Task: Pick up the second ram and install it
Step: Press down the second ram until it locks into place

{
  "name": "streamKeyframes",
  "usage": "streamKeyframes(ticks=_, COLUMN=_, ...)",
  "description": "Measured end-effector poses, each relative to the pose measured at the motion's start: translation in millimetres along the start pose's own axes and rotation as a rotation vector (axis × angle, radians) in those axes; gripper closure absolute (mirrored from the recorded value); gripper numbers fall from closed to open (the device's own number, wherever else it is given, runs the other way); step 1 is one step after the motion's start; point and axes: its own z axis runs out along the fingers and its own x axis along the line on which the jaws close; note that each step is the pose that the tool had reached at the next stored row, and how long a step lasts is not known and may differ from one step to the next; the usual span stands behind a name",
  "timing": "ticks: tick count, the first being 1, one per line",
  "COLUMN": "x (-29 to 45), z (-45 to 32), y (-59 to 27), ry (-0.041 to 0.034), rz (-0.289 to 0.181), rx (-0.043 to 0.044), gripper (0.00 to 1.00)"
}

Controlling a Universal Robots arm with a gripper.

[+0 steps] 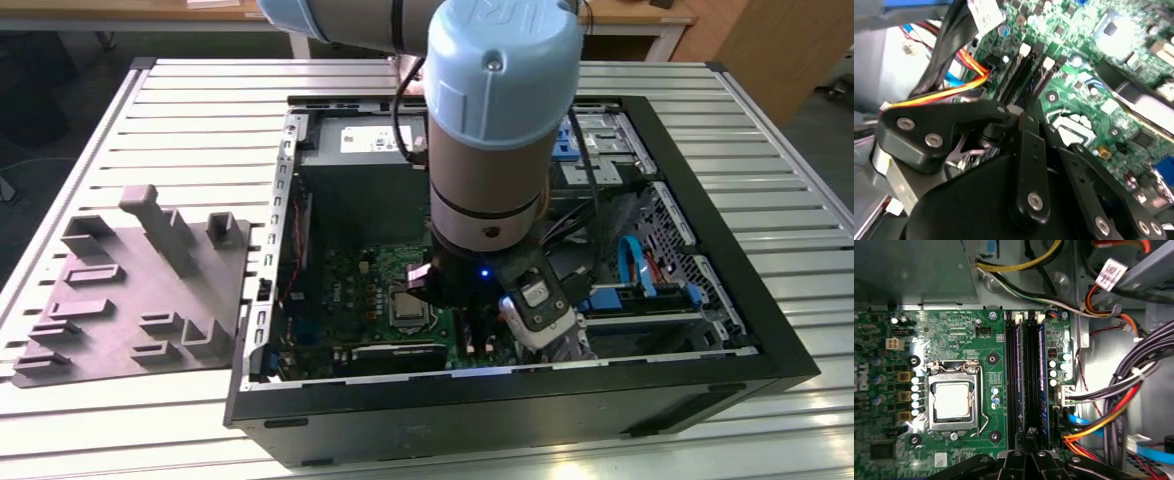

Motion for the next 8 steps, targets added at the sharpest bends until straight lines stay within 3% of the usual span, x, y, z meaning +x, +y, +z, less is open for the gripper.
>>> streamKeyframes(ticks=5, x=-1.5, z=-20.1, y=1.0, ry=0.0002, rz=0.0, rx=0.001, gripper=0.9)
streamKeyframes(ticks=8, x=-1.9, z=-24.3, y=1.3, ry=0.0002, rz=0.0, rx=0.0007, gripper=0.9)
